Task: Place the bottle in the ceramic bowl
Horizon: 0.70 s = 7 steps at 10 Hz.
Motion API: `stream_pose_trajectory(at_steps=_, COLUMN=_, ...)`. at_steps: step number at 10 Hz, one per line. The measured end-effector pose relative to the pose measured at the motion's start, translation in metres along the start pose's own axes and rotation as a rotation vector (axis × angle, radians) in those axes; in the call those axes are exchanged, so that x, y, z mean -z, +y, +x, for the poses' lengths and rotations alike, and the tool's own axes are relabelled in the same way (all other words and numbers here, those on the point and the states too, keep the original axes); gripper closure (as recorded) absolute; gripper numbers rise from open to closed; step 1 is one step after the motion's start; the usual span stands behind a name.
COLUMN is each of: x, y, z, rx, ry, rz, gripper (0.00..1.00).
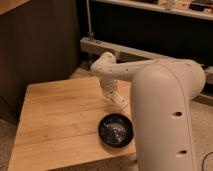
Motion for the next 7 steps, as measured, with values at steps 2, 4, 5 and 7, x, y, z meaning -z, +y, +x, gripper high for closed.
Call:
stream_pose_trajectory(at_steps=2, x=0.011, y=0.001, z=-0.003, rx=-0.003, ry=0.023, rz=0.020, gripper=1.00)
stream_pose_trajectory(at_steps=4, x=0.031, y=-0.003, z=-0.001, rx=-0.032, ry=0.041, rz=-0.040, gripper=1.00)
stream_pose_trajectory(at_steps=5, x=0.038, y=-0.003, z=0.002, rx=-0.054, ry=0.041, rz=-0.097, gripper=1.00)
stream_pose_trajectory(at_steps=7, x=0.053, y=-0.009, z=0.017, rx=-0.117, ry=0.005, rz=-0.318, gripper=1.00)
